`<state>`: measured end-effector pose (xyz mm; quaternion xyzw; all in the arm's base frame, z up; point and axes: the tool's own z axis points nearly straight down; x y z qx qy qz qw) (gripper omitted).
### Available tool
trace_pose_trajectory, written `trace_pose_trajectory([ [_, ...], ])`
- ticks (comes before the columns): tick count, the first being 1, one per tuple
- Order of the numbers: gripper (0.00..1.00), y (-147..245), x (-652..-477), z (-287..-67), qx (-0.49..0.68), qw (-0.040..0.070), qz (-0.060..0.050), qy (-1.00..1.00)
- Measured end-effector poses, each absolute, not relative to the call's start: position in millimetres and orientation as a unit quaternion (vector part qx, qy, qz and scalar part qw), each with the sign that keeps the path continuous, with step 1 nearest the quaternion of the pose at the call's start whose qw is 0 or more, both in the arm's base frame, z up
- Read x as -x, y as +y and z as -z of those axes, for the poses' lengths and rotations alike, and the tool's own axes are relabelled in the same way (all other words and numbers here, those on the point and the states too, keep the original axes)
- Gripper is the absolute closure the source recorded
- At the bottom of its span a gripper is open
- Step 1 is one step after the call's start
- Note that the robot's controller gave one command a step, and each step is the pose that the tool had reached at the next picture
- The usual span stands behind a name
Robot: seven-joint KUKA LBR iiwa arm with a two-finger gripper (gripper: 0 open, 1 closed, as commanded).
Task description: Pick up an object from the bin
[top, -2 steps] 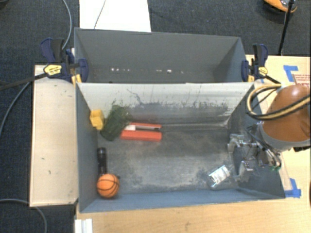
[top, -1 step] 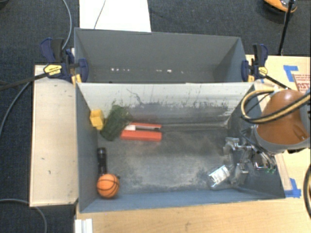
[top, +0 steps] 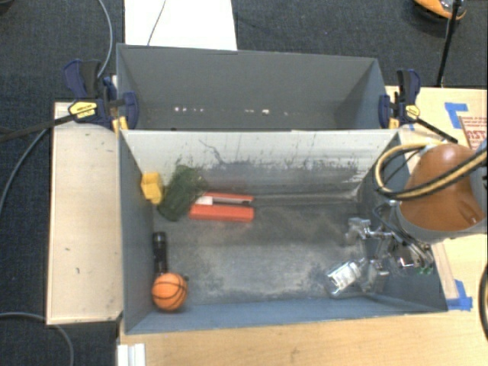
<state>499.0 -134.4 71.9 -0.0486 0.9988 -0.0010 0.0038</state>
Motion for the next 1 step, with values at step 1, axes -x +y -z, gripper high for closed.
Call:
trace_pose_trajectory([
  [1,1.0,-112.3,-481.2,-70.2,0.041,0.0,-0.001,0.999],
])
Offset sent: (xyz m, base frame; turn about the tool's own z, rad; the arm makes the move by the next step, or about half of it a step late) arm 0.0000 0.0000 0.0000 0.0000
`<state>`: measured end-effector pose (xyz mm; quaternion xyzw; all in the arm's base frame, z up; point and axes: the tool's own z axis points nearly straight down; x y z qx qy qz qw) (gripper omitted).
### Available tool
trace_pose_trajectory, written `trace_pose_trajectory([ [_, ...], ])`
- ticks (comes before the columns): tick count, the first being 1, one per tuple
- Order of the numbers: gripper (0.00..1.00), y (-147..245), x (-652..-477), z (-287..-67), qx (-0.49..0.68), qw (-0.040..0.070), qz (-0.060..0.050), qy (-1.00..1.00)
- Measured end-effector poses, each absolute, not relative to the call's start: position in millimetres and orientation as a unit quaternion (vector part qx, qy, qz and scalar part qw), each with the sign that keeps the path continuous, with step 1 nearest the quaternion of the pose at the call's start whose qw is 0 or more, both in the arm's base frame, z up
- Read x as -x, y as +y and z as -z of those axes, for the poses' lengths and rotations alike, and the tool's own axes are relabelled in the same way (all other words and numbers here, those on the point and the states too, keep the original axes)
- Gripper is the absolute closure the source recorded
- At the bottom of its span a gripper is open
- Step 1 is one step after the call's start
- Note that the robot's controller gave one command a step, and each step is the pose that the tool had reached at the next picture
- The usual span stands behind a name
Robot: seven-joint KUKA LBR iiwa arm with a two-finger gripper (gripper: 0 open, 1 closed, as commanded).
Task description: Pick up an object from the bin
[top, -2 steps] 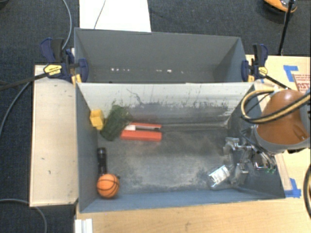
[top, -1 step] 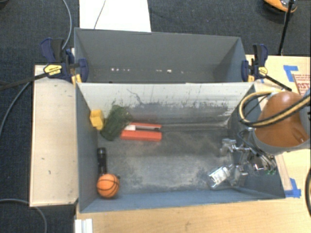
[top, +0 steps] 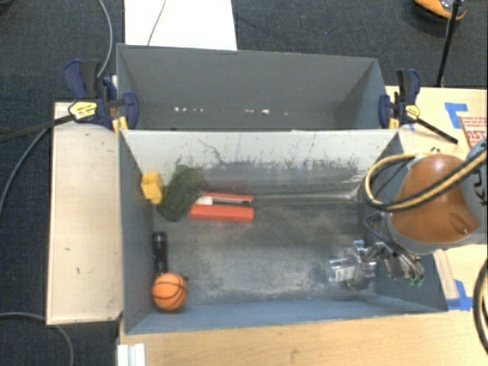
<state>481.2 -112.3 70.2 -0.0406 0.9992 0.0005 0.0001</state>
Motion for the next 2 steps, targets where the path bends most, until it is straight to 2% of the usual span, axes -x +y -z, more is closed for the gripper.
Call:
trace_pose_trajectory([
  [1,1.0,-112.2,-481.2,-70.3,0.041,0.0,-0.001,0.999],
  [2,1.0,-122.4,-492.7,-189.2,0.049,0.002,0.0,0.999],
])
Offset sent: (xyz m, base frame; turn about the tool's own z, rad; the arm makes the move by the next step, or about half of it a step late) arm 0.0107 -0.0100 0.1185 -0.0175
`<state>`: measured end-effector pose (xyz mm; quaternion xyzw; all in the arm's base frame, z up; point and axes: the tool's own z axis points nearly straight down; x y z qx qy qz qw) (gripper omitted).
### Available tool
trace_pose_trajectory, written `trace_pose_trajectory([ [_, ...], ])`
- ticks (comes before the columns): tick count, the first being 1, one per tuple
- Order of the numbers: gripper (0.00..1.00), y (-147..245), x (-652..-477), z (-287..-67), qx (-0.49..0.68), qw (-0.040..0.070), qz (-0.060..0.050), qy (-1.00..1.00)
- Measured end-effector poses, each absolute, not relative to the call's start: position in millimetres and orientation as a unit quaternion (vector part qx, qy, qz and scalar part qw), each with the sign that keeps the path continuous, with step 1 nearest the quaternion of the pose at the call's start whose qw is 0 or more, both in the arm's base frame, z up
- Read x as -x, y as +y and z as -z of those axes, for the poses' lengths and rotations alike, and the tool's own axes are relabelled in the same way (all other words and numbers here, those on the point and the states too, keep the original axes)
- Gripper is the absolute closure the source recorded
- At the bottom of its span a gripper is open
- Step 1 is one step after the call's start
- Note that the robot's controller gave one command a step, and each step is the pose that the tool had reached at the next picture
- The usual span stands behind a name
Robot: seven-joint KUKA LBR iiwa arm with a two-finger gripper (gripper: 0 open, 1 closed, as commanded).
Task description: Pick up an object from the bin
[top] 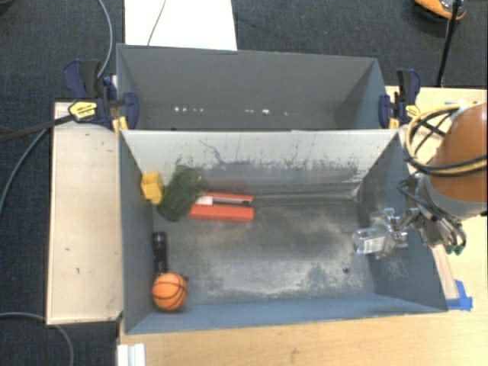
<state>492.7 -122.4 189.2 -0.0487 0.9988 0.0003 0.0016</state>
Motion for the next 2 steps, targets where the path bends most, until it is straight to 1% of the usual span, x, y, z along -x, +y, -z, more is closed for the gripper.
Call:
trace_pose_trajectory([
  [1,1.0,-122.2,-492.7,-189.2,0.049,0.002,0.0,0.999],
  [2,1.0,-118.0,-493.9,-234.2,0.048,-0.001,-0.001,0.999],
])
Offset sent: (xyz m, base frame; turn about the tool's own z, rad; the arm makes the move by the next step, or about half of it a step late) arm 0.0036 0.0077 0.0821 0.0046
